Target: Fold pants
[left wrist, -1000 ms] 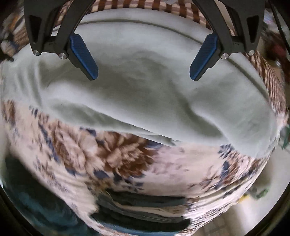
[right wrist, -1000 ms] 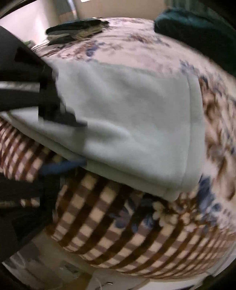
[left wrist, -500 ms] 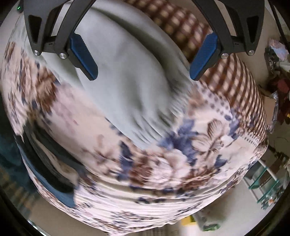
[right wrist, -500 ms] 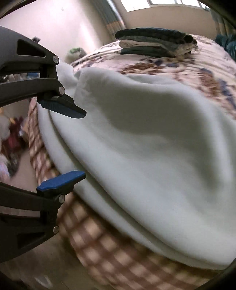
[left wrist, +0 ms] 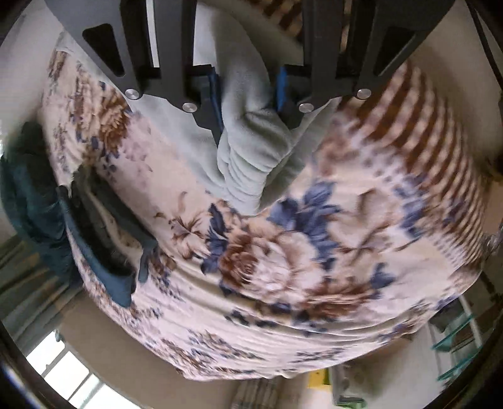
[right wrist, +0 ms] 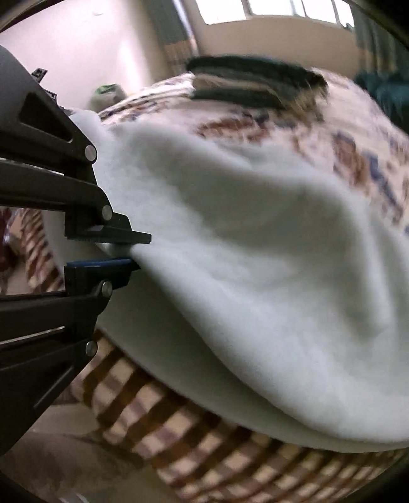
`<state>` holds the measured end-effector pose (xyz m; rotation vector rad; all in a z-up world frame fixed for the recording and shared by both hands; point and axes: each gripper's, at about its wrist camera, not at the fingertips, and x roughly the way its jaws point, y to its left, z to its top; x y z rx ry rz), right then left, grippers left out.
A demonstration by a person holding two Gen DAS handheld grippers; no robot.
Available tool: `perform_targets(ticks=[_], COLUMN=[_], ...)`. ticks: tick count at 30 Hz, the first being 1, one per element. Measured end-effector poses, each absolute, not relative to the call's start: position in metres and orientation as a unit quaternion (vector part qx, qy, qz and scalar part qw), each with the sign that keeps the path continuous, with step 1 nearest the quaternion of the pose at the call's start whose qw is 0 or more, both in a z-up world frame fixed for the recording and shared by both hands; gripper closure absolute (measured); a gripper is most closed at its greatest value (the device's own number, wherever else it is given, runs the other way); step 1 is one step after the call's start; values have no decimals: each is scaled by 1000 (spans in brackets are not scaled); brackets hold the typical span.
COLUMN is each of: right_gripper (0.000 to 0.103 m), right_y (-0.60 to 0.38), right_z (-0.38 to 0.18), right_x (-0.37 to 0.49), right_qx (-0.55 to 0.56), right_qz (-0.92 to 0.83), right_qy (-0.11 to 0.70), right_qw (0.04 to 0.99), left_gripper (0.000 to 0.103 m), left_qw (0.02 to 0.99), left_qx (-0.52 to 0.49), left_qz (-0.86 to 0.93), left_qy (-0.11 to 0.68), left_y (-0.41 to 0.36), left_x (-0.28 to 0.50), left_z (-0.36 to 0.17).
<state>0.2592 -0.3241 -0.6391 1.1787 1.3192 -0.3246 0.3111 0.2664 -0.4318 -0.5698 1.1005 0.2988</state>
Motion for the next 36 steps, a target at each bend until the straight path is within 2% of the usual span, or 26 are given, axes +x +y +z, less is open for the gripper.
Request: perform_targets(ticks=[3, 7, 10, 12, 13, 14, 15, 16, 17, 18, 22, 24, 26, 31, 34, 35, 36], right_gripper=[95, 95, 94, 88, 85, 74, 51, 41, 33, 33, 33, 33, 33, 33, 33, 35, 57], right_y=[-324, -326, -320, -318, -317, -316, -314, -313, -307, -305, -271, -254, -228, -166, -134, -130, -125], right_z=[-615, -630, -670, -681, -681, -679, -675, -668, -658, -645, -592, -577, -573, -619, -667, -683, -693], right_x=[248, 234, 234, 250, 254, 261, 263, 266, 270, 267, 304, 330, 382, 504, 553, 561, 566], right_qx=[490, 466, 464, 447, 437, 425, 408, 389, 368, 350, 268, 232, 210, 160, 155, 148, 135], right_qz=[-128, -132, -137, -127, -119, -105, -97, -90, -75, -62, 24, 66, 114, 190, 210, 208, 205], right_qy=[584, 615, 644, 662, 671, 684, 695, 708, 720, 726, 735, 730, 716, 733, 768, 779, 786], right_qw=[635, 623, 593, 588, 587, 584, 583, 582, 584, 589, 623, 640, 656, 633, 585, 573, 568], left_gripper=[80, 79, 64, 53, 51, 50, 44, 38, 23, 17, 17, 11, 11, 11, 11, 11, 11], left_qw=[783, 738, 732, 730, 726, 725, 726, 728, 730, 733, 755, 766, 771, 762, 752, 747, 742], left_qx=[-275, -276, -288, -292, -290, -288, -285, -274, -264, -252, -203, -191, -169, -121, -100, -84, -87], left_qz=[155, 185, 187, 189, 189, 186, 185, 192, 200, 207, 220, 200, 184, 171, 182, 192, 191], left_qy=[536, 587, 588, 589, 594, 597, 598, 599, 598, 597, 583, 580, 587, 613, 625, 631, 637], left_y=[282, 293, 299, 299, 297, 295, 292, 290, 287, 285, 265, 253, 239, 232, 240, 244, 249], left_x=[281, 256, 254, 254, 252, 248, 244, 236, 232, 229, 244, 262, 291, 353, 350, 345, 338], left_z=[-445, -514, -532, -524, -517, -508, -502, -489, -481, -471, -434, -429, -437, -490, -515, -523, -530])
